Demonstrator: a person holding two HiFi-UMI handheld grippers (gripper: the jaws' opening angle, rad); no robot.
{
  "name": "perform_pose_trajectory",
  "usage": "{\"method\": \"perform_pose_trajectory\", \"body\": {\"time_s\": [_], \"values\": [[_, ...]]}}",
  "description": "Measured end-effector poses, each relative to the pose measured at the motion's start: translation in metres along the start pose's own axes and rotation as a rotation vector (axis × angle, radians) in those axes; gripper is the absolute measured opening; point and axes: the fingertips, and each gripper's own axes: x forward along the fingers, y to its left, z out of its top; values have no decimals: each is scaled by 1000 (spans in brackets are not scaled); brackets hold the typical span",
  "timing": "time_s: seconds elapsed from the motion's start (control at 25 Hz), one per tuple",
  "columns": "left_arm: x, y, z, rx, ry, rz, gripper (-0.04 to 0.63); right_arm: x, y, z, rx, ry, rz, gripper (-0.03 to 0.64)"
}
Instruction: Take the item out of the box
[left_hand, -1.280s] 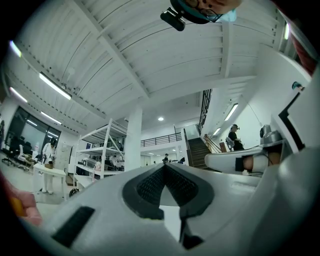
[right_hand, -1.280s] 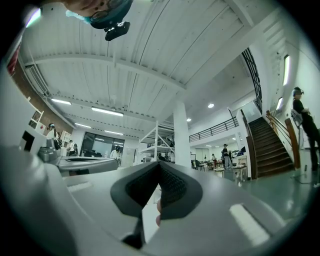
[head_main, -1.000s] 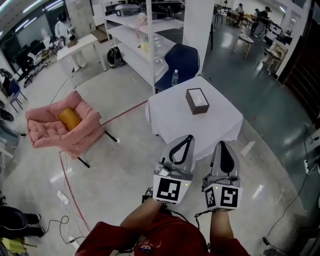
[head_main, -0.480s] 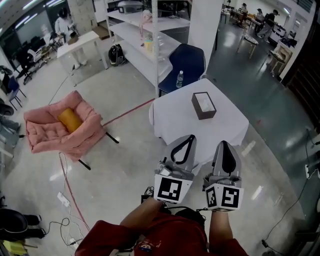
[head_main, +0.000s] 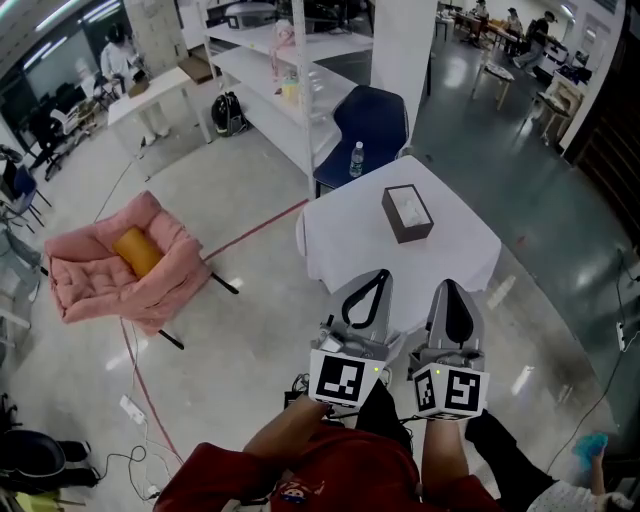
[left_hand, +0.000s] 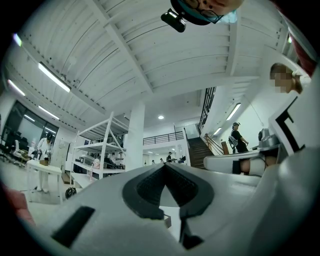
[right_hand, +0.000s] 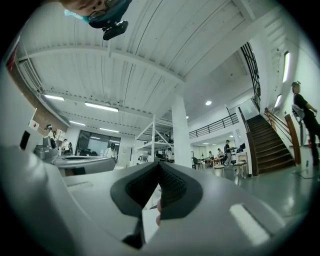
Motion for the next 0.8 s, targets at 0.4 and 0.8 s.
{"method": "perform_pose_trajectory", "body": {"time_s": [0.4,0.8], "values": [[79,6,-12,31,7,17,2,67,-50,-11,27,16,24,2],[173,2,-23,-7,-6,44,2,133,-116,-12,30,22,51,2]]}}
